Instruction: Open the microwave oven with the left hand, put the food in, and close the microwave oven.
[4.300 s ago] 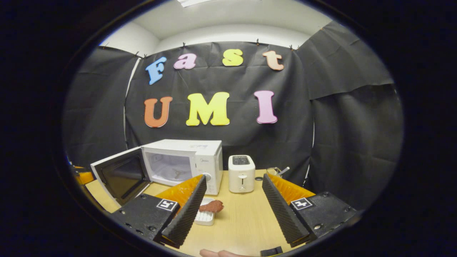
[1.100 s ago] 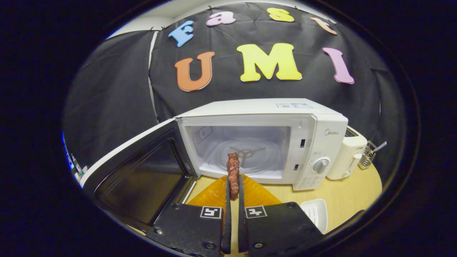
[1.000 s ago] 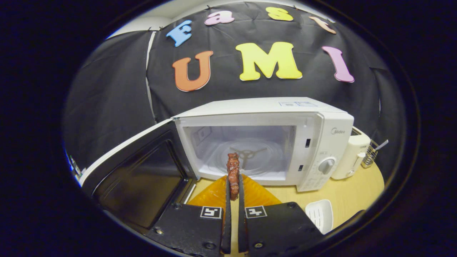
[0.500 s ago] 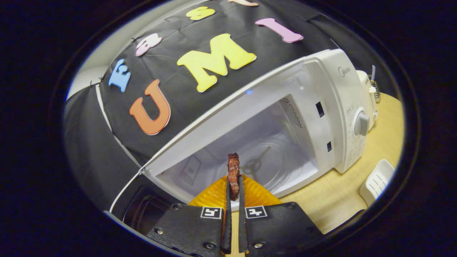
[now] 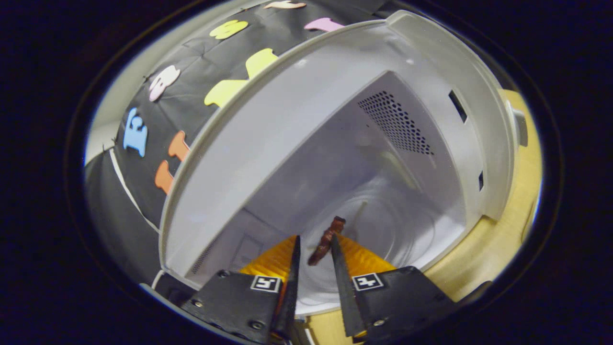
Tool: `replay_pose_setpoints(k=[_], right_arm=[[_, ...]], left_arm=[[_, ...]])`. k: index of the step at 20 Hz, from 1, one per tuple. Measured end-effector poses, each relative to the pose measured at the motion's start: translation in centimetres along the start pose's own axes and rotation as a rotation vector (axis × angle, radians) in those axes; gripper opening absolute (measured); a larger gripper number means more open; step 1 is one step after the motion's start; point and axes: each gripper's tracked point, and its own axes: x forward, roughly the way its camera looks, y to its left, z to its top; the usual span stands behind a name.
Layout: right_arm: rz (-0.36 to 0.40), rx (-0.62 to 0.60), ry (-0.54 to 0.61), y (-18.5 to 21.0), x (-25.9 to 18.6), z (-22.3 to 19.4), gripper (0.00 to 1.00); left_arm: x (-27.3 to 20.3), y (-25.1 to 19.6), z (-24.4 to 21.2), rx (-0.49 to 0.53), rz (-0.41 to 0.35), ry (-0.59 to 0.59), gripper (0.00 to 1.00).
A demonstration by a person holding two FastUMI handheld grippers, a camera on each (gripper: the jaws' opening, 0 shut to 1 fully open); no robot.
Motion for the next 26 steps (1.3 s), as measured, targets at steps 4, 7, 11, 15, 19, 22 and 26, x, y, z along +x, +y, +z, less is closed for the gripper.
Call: replay_pose_setpoints(k=[4,7,11,15,19,22,26], right_arm=[[-0.021,-0.031,-0.011,-0.1,-0.8,0.5,0.82],[-0.022,-0.048,0.001,-0.2,-1.9,0.6,0.82],[0.004,-0.098,0.035,-0.6,-5.0,0.3,0.82],[0.046,-0.194,0.072,-1.1,-9.5,0.4,0.82],[0.076,-0.323,0.049,-2.4,-15.1,2.8,0.82],[0.112,-0.354,0.016,-2.9,-20.1,5.4,0.82],[0.161,-0.403,-0.051,-4.0,-26.9,9.9,0.82]], left_arm=[[0.3,-0.7,-0.2,0.006,-0.005,0.007,0.94],[-0.2,-1.2,0.0,0.012,-0.019,-0.003,0.94],[-0.5,-0.6,-0.3,0.01,-0.009,-0.011,0.94],[-0.4,-0.1,-1.1,-0.005,0.012,-0.02,0.94],[0.0,0.0,-2.3,-0.008,0.012,-0.027,0.94],[0.8,-0.2,-3.3,0.0,0.018,-0.032,0.94],[2.0,-0.1,-4.9,-0.019,0.018,-0.024,0.51]])
